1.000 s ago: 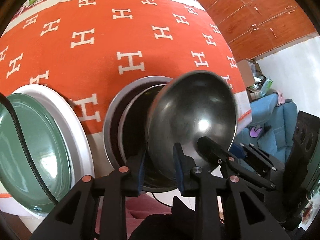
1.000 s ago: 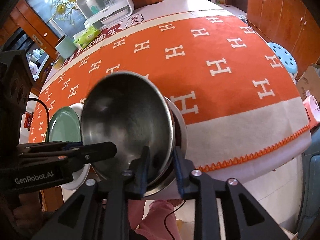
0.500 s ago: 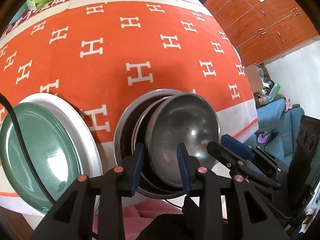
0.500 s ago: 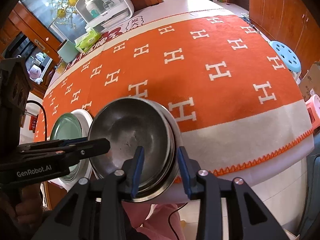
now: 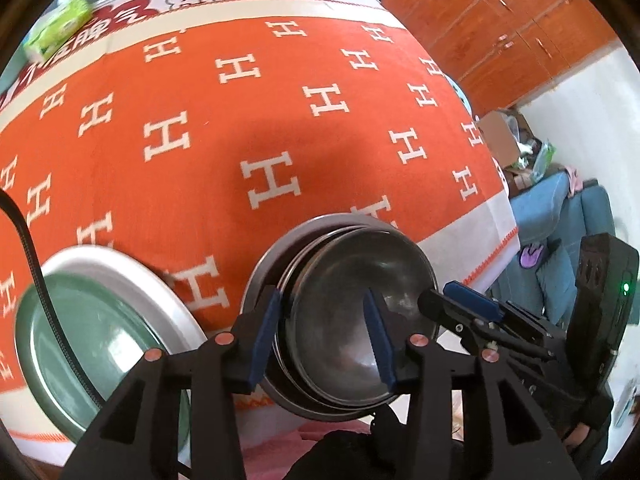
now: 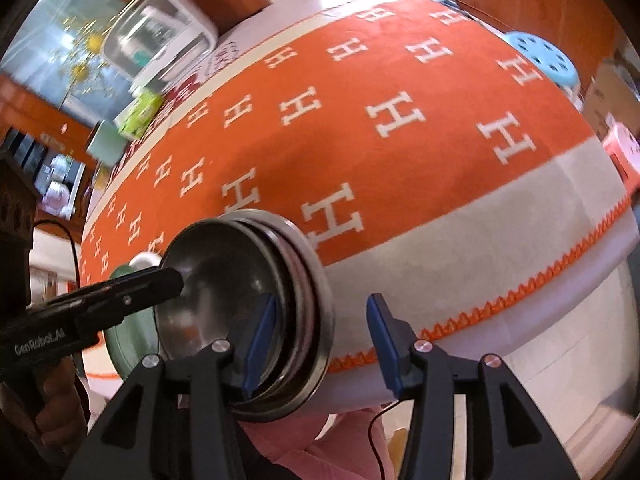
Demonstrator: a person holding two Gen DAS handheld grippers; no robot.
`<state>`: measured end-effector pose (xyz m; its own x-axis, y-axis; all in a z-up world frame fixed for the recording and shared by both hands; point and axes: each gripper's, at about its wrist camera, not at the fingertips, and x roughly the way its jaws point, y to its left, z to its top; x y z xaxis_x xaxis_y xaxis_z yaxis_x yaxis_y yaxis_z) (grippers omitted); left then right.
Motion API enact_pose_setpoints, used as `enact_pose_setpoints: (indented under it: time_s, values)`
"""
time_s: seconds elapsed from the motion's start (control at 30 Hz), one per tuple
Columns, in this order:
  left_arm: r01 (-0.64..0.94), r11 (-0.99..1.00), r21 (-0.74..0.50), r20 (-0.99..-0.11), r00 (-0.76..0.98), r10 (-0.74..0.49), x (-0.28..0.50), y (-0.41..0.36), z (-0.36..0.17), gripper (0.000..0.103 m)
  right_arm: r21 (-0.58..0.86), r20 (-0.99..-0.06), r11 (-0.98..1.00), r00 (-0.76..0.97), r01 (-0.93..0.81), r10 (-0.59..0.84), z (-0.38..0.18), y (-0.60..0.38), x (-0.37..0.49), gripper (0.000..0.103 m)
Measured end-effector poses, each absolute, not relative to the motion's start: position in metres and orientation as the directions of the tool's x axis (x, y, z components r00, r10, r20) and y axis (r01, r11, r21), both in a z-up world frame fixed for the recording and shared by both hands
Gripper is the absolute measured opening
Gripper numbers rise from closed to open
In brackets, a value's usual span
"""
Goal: Organize plates and bowls
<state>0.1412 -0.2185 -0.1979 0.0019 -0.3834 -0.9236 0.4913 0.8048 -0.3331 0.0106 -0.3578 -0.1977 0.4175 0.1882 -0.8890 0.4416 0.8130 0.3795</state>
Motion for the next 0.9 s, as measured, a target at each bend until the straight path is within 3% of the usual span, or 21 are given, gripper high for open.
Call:
enact_pose_setpoints:
  time_s: [0.1,0.6,0.67,0.9]
  values:
    - [0.509,0.795,-0.329,-0.928,-0.017,-0.373,0.148,-0.220,-0.201,0.043,0.397,-0.888,0.786,0.415,0.474,0.198,-0.204,-0.359,0.009,0.056]
    - [0.580,0.733,-0.355,-0.922,-0.086,-0.379,0.162,-0.227,-0.213,0.050,0.494,-0.860,0.648,0.435,0.579,0.267,-0.229,-0.361,-0.004,0.056]
    - [0.586,0.733,-0.344,-0.927,-0.086,-0.366,0.163,-0.227,-0.215,0.058,0.494,-0.861,0.642,0.433,0.587,0.267,-0.231,-0.359,-0.005,0.056]
    - [0.572,0.731,-0.373,-0.925,-0.164,-0.344,0.167,-0.227,-0.232,0.058,0.498,-0.861,0.626,0.431,0.601,0.271,-0.235,-0.355,-0.008,0.056]
